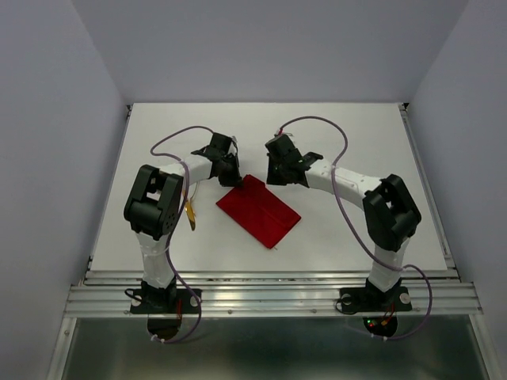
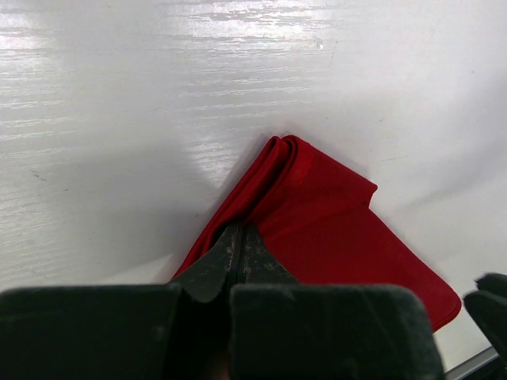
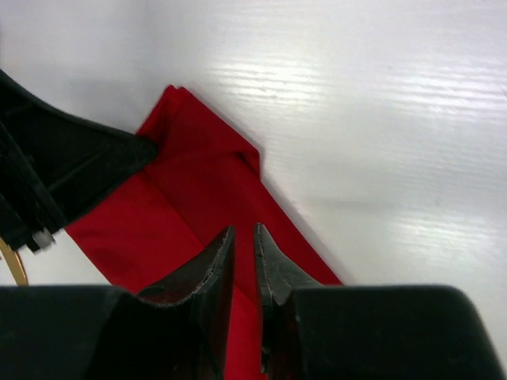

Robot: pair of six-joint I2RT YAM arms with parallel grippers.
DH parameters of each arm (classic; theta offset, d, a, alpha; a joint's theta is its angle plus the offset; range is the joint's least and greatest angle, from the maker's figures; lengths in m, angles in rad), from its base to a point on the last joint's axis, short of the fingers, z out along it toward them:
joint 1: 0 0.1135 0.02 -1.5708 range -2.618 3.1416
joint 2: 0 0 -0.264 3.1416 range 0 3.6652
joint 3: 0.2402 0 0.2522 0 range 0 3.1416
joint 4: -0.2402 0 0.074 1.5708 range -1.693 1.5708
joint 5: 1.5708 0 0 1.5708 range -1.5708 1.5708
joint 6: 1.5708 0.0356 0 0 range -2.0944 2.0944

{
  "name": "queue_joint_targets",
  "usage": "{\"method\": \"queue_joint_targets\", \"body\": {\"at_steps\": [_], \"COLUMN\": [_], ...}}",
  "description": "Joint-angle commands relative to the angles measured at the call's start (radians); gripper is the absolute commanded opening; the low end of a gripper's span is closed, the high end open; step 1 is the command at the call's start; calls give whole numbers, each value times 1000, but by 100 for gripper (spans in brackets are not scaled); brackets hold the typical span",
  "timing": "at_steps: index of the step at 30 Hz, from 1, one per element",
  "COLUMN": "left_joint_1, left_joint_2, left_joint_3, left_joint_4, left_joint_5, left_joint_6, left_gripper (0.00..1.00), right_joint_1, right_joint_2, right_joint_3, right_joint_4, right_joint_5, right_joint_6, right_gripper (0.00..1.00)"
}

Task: Fold the napkin into a case and place the utensils inside
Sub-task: Smooth out the 2/3-rectangle-folded napkin at the center of the board.

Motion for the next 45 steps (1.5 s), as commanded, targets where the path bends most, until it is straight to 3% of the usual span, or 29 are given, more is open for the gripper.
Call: {"method": "queue_joint_targets", "body": {"at_steps": [1, 12, 19, 27, 45], "left_joint_1": [-2, -2, -2, -2, -15], "left_joint_2": [-35, -32, -57, -60, 48], "left_joint_3": [-20, -22, -31, -29, 61], "left_joint_4": [-13, -22, -23, -26, -38], "left_joint_5": [-11, -18, -18, -15, 32], "left_joint_6": [28, 39, 45, 53, 62], "left_gripper": [0, 0, 0, 0, 0], "right_joint_1": [-2, -2, -2, -11, 140], "right_joint_2": [-119, -276, -258, -192, -374], "right_joint_3": [-128, -381, -368, -367, -613], "right_joint_4": [3, -19, -39, -31, 47], "right_joint_5": [54, 42, 105, 30, -22], "right_joint_6": [-19, -22, -76, -90, 208], "right_gripper": [21, 21, 25, 22, 20]}}
